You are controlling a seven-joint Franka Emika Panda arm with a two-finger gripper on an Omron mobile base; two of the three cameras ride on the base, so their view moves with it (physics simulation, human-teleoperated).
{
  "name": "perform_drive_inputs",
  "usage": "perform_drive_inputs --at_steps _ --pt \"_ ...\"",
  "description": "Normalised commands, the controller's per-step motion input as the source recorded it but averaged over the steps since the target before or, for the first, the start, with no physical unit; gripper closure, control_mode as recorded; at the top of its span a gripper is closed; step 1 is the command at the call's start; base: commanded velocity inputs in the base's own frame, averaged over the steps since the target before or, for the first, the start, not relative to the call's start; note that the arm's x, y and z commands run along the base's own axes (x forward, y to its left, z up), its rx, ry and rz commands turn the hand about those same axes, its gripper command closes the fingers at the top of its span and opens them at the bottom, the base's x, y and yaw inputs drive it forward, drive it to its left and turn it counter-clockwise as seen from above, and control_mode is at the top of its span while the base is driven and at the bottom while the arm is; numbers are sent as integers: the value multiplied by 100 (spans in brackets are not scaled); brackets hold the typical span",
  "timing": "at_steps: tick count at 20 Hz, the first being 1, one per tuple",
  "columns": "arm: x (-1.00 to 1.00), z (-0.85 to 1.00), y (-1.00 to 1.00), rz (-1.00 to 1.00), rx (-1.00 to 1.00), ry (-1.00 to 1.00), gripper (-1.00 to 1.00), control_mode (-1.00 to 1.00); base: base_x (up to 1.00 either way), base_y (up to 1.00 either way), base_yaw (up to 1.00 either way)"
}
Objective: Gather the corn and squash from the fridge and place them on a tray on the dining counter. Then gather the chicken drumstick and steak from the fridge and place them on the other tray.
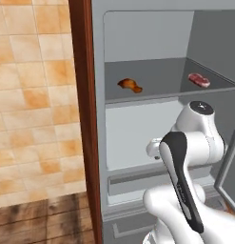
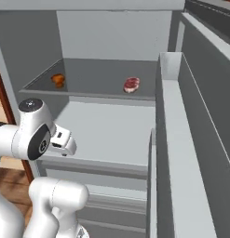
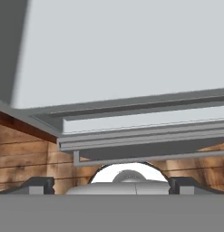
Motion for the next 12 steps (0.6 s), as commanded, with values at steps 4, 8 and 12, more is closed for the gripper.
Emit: perform_drive_inputs --at_steps 4,8,12 --pt "0 0 0 0 0 0 -100 100 69 -22 21" --pt "0 0 0 0 0 0 -100 100 14 0 1" --pt "4 10 -12 0 -1 -2 -100 -100 22 -3 1"
